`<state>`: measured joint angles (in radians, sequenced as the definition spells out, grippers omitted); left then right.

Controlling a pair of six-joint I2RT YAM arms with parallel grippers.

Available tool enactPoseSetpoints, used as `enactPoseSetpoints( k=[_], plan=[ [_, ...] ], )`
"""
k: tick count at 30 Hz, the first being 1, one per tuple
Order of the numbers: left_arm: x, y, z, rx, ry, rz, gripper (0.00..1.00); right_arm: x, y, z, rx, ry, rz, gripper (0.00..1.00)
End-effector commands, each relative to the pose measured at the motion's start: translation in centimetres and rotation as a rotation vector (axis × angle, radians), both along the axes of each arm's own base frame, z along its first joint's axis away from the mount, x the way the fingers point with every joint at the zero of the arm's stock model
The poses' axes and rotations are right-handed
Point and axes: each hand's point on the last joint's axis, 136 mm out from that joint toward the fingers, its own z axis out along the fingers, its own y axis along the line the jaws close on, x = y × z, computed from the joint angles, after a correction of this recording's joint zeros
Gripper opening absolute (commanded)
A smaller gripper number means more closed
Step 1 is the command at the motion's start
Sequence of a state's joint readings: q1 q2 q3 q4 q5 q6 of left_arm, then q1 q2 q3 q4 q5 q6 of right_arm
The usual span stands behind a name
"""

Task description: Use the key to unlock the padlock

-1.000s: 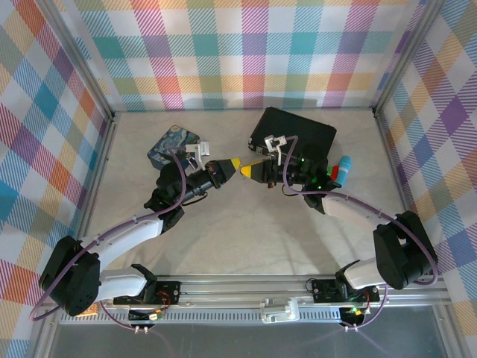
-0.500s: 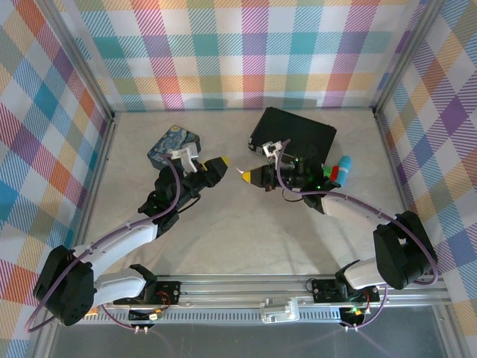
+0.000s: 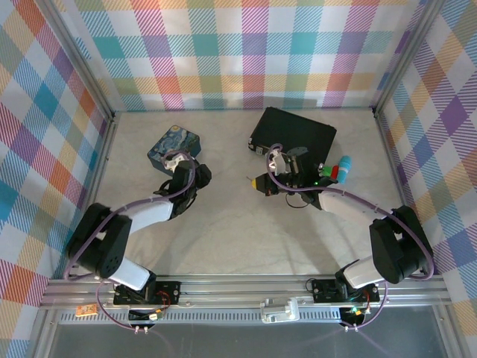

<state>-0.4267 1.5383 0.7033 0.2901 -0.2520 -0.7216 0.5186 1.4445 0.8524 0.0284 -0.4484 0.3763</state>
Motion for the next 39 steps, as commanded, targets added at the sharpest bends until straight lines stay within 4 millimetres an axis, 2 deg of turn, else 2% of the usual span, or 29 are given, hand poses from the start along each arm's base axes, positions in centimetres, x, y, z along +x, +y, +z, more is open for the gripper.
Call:
enactPoseSetpoints(
  k=[1, 4, 8, 15, 17, 21, 25, 32, 39],
  plan=[
    [2.7, 1.5, -0.1, -0.021, -0.007, 0.058, 0.60, -0.2, -0.9, 0.3, -0.058, -0.039, -0.008, 0.00],
    [4.3, 2.7, -1.1, -0.029, 0.017, 0.052, 0.62, -0.4, -1.2, 0.5, -0.068, -0.053, -0.009, 0.00],
    [5.4, 4.3, -2.0, 0.047, 0.056, 0.052, 0.64, -0.4, -1.4, 0.8, -0.071, -0.070, -0.014, 0.00],
    [5.4, 8.0, -3.2, 0.112, 0.110, 0.111, 0.64, -0.4, -1.3, 1.0, -0.071, -0.080, -0.007, 0.00],
    [5.7, 7.6, -3.0, 0.114, 0.101, 0.072, 0.65, -0.4, -1.3, 0.9, -0.072, -0.076, -0.004, 0.00],
    [6.8, 4.9, -2.6, 0.049, 0.062, -0.055, 0.65, -0.4, -1.1, 0.9, -0.066, -0.077, 0.002, 0.00],
    [7.7, 4.1, -3.3, 0.052, 0.076, -0.062, 0.65, -0.4, -1.0, 1.2, -0.052, -0.076, 0.002, 0.00],
    [8.2, 6.4, -6.1, 0.173, 0.200, 0.099, 0.63, -0.5, -1.1, 1.2, -0.054, -0.075, 0.001, 0.00],
    [9.6, 5.8, -7.4, 0.214, 0.244, 0.105, 0.58, -0.3, -0.9, 1.4, -0.050, -0.081, 0.002, 0.00]
  ],
)
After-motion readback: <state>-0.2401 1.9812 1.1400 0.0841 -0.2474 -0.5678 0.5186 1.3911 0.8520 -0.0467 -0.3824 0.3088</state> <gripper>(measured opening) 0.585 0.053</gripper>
